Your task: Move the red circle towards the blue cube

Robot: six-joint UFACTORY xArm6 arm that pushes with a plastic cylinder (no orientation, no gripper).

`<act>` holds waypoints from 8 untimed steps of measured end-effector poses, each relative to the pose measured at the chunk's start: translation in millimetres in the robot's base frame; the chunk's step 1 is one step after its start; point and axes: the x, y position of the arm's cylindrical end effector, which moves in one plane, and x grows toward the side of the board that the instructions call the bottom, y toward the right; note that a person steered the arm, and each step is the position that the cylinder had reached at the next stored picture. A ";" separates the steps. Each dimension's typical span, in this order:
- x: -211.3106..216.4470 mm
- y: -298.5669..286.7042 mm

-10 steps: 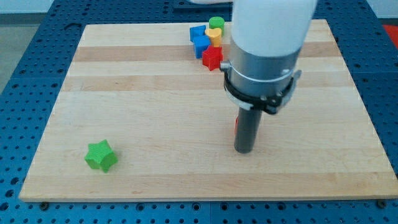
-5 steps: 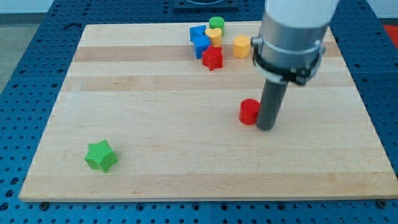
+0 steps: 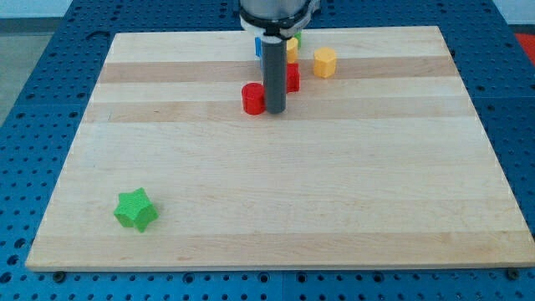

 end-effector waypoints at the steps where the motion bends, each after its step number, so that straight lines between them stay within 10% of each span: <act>1: -5.4 -6.3; 3: 9.6 -68.3; 6: -81.4 -60.7; 8: -6.1 -70.7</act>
